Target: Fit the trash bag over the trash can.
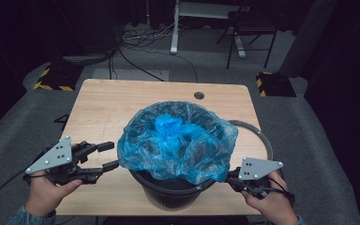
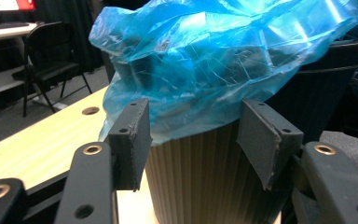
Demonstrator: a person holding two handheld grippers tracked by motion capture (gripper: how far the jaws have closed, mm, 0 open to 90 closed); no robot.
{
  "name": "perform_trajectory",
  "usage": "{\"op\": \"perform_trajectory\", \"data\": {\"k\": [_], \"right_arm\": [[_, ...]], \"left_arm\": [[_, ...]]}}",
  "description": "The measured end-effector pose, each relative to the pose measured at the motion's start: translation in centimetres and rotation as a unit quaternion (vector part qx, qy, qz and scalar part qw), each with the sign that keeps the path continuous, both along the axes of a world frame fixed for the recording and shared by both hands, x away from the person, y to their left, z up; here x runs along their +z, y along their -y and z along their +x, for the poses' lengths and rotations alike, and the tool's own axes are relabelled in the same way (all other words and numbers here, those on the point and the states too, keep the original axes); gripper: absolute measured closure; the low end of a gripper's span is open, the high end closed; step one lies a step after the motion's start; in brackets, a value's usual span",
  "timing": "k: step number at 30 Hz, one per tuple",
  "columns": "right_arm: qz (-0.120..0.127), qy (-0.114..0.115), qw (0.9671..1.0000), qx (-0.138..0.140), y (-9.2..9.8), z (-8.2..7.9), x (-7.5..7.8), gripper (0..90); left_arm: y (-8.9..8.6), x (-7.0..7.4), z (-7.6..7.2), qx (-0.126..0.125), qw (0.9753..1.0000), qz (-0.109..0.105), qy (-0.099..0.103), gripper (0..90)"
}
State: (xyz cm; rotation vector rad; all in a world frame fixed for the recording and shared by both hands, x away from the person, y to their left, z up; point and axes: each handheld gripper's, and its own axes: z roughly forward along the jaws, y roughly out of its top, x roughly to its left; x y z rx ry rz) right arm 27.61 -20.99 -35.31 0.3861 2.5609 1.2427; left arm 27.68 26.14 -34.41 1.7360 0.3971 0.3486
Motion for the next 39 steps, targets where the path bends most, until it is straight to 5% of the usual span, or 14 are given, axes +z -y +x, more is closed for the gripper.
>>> {"op": "perform_trajectory", "data": {"k": [6, 14, 17, 19, 23, 30, 35, 39], "right_arm": [[0.004, -0.003, 1.0, -0.007, -0.3, 0.1, -0.1, 90.0], [-0.018, 0.019, 0.9989, -0.039, -1.6, 2.5, 0.2, 90.0], [-0.003, 0.025, 0.9976, -0.064, -1.6, 4.0, 0.1, 90.0], [0.012, 0.028, 0.9969, -0.072, -1.4, 4.2, 0.0, 90.0], [0.027, 0.032, 0.9981, -0.045, -1.0, 3.1, -0.9, 90.0], [0.016, 0.015, 0.9997, -0.011, -0.9, 1.8, -1.9, 90.0], [0.041, 0.042, 0.998, -0.026, -0.4, 0.9, -0.7, 90.0], [0.066, 0.065, 0.9951, -0.036, -0.1, 0.5, 0.3, 90.0]], "left_arm": [[1.7, -0.1, 0.3, -0.018, 0.9997, 0.003, 0.014, 46.5], [1.7, 0.1, 1.7, 0.002, 1.0, 0.007, -0.005, 75.4], [1.9, 0.0, 2.1, 0.005, 0.9999, 0.012, -0.007, 89.8], [1.9, -0.1, 1.9, -0.002, 0.9998, 0.019, -0.006, 90.0], [1.8, -0.6, 1.1, -0.009, 0.9987, 0.049, 0.003, 90.0], [1.3, 0.3, 1.1, -0.008, 0.9999, 0.002, 0.009, 83.9], [2.0, -0.4, 0.9, -0.036, 0.9986, 0.036, -0.011, 90.0], [3.3, -1.6, 0.5, -0.069, 0.9936, 0.086, -0.026, 90.0]]}}
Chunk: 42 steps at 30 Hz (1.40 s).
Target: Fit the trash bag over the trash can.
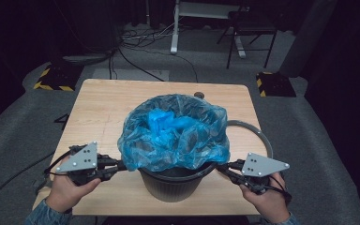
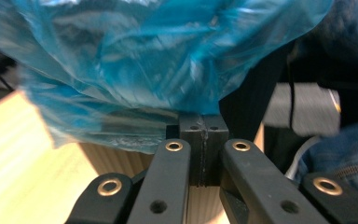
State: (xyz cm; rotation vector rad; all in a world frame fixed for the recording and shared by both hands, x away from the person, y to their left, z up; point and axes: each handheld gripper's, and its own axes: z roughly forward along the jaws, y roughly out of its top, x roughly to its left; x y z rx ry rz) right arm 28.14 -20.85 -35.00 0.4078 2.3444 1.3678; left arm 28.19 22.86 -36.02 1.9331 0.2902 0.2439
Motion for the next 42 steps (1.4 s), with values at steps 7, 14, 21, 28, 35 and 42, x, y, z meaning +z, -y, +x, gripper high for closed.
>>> {"op": "perform_trajectory", "data": {"k": [7, 14, 21, 28, 35, 42], "right_arm": [[-0.027, -0.021, 0.9993, 0.012, -0.3, 0.3, -0.5, 90.0], [-0.029, -0.025, 0.9993, 0.003, -0.2, 0.4, -0.7, 90.0], [-0.029, -0.014, 0.9991, 0.027, -0.2, -0.5, 0.3, 90.0], [-0.049, -0.063, 0.9959, 0.042, -0.2, 0.6, -1.4, 90.0], [-0.074, -0.059, 0.9946, 0.043, -0.6, 0.3, -1.9, 90.0], [-0.074, -0.065, 0.9947, 0.027, -0.4, 0.4, -2.1, 90.0]], "left_arm": [[0.2, -0.7, 0.1, -0.013, 0.9998, 0.006, -0.014, 90.0], [0.1, -1.3, 0.4, -0.016, 0.9988, 0.033, -0.032, 90.0], [0.0, -2.2, 0.3, -0.017, 0.9984, 0.043, -0.035, 90.0], [-0.6, -0.5, -0.4, -0.019, 0.9997, -0.013, -0.009, 89.2], [-0.3, -1.0, -0.3, -0.019, 0.9997, -0.007, -0.016, 90.0], [-0.7, -0.2, -0.5, -0.022, 0.9989, -0.04, -0.009, 89.6]]}}
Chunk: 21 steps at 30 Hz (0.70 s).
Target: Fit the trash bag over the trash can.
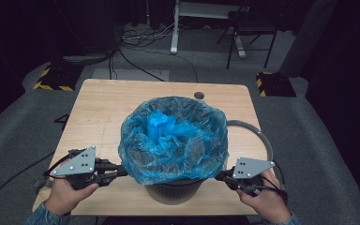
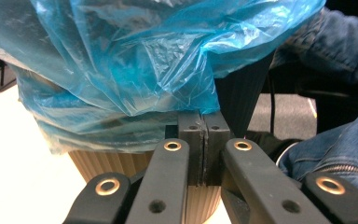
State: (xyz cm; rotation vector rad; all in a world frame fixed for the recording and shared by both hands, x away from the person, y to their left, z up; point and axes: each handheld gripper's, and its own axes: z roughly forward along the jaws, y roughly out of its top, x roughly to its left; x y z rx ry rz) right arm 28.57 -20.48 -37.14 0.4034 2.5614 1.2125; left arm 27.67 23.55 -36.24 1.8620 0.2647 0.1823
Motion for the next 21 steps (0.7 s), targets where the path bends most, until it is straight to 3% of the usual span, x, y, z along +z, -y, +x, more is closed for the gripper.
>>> {"op": "perform_trajectory", "data": {"k": [4, 7, 9, 11, 13, 15, 17, 19, 21], "right_arm": [[-0.033, 0.017, 0.9984, -0.042, -0.5, 0.5, 0.2, 90.0], [-0.037, 0.022, 0.9966, -0.071, -0.6, 1.1, 0.1, 90.0], [-0.034, 0.016, 0.997, -0.067, -0.5, 1.1, 0.1, 90.0], [-0.031, 0.017, 0.9984, -0.044, -0.4, 0.8, 0.2, 90.0], [-0.011, 0.009, 0.9993, -0.033, 0.0, 0.3, 0.4, 90.0], [0.008, 0.021, 0.9993, -0.029, 0.3, -0.2, 0.8, 90.0], [0.022, 0.031, 0.9988, -0.031, 0.4, -0.5, 1.2, 90.0], [0.027, 0.036, 0.9984, -0.033, 0.5, -0.6, 1.3, 90.0], [0.027, 0.027, 0.9989, -0.026, 0.5, -0.6, 1.1, 90.0]], "left_arm": [[0.3, 0.2, -0.1, -0.007, 0.9999, -0.009, 0.001, 89.3], [0.7, 0.1, -0.1, -0.01, 0.9999, -0.007, 0.002, 89.1], [0.9, 0.0, -0.1, -0.011, 0.9999, -0.002, 0.0, 90.0], [1.0, -0.2, 0.1, -0.008, 0.9997, 0.021, -0.007, 90.0], [1.1, -1.0, 0.5, -0.009, 0.9986, 0.042, -0.03, 90.0], [1.3, -2.1, 1.0, -0.014, 0.9969, 0.049, -0.06, 90.0], [1.6, -2.9, 1.3, -0.015, 0.9959, 0.055, -0.07, 90.0], [1.6, -3.1, 1.3, -0.016, 0.9959, 0.052, -0.073, 90.0], [1.5, -2.9, 1.1, -0.012, 0.9967, 0.051, -0.062, 90.0]]}}
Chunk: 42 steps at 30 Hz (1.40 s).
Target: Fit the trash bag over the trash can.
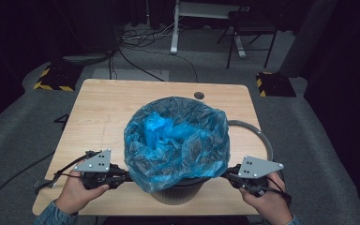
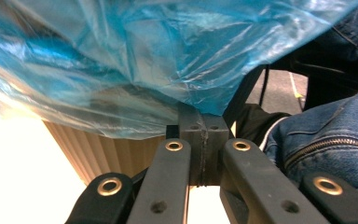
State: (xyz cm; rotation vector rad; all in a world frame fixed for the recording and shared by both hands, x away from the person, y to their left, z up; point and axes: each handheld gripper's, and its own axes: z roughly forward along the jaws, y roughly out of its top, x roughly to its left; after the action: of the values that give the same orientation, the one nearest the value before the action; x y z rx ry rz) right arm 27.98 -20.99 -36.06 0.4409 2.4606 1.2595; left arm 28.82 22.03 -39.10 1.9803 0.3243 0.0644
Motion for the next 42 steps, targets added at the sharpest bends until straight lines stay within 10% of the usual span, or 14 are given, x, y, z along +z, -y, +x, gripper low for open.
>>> {"op": "perform_trajectory", "data": {"k": [8, 10, 23, 29, 31, 35, 42], "right_arm": [[-0.044, -0.042, 0.9981, -0.009, -0.4, 1.0, -2.5, 90.0], [-0.09, -0.039, 0.9948, -0.026, -0.9, 1.1, -3.1, 90.0], [-0.094, -0.101, 0.9893, -0.048, 0.7, 2.2, -6.9, 90.0], [-0.097, -0.137, 0.9847, -0.046, 1.5, 2.0, -8.7, 89.2], [-0.083, -0.162, 0.9828, -0.032, 2.2, 1.9, -8.8, 70.6], [-0.017, -0.116, 0.9916, -0.055, 4.1, 1.2, -7.4, 31.2], [0.058, -0.085, 0.9904, -0.093, 6.7, 0.0, -3.6, 18.3]], "left_arm": [[-0.6, 1.9, -1.2, -0.008, 0.998, -0.049, 0.04, 89.6], [-0.5, 1.8, -1.2, -0.006, 0.9986, -0.034, 0.04, 90.0], [-1.2, -3.8, 0.5, 0.029, 0.9972, 0.051, -0.047, 90.0], [-2.2, -4.9, 0.7, 0.04, 0.9954, 0.037, -0.078, 87.9], [-2.8, -4.9, 0.6, 0.058, 0.9959, 0.018, -0.068, 66.8], [-4.2, -4.0, 0.2, 0.08, 0.9955, 0.011, -0.051, 49.4], [-6.1, -2.0, -0.8, 0.116, 0.9926, -0.021, -0.028, 44.1]]}}
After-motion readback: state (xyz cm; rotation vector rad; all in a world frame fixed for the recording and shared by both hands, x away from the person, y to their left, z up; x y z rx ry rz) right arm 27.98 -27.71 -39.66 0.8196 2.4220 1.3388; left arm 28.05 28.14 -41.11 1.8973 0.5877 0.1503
